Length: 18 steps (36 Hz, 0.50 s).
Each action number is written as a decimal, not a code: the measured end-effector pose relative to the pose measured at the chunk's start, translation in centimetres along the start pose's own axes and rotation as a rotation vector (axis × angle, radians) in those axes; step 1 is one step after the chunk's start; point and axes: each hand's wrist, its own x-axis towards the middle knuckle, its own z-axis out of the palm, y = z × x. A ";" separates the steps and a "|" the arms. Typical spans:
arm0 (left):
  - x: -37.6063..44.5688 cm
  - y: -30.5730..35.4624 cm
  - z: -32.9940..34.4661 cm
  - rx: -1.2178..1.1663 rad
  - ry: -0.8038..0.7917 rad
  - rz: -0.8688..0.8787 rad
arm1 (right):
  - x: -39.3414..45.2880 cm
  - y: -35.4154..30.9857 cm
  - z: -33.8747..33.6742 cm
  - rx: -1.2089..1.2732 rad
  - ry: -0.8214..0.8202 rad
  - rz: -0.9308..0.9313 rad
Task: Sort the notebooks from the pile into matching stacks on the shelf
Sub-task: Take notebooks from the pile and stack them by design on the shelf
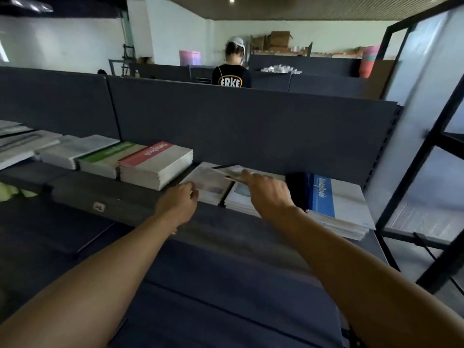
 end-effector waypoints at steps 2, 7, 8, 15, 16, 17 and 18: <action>-0.6 -1.2 -1.0 0.016 0.012 -0.015 | 0.4 -1.3 -0.4 0.010 0.031 -0.020; -1.7 -5.4 -3.8 0.051 0.042 0.018 | 1.5 -6.4 -1.1 0.042 0.103 -0.106; -1.9 -6.4 -4.4 0.072 0.040 0.022 | 1.7 -7.7 -1.1 0.049 0.124 -0.133; -3.9 -16.0 -9.7 0.148 0.046 -0.020 | 4.9 -18.6 -0.5 0.075 0.370 -0.327; -4.3 -17.7 -10.5 0.155 0.041 -0.032 | 5.5 -20.4 -0.3 0.066 0.372 -0.337; -4.7 -19.4 -11.3 0.171 0.039 -0.047 | 6.2 -22.2 0.1 0.066 0.383 -0.347; -5.1 -21.1 -12.0 0.189 0.044 -0.065 | 6.7 -23.9 0.1 0.069 0.377 -0.357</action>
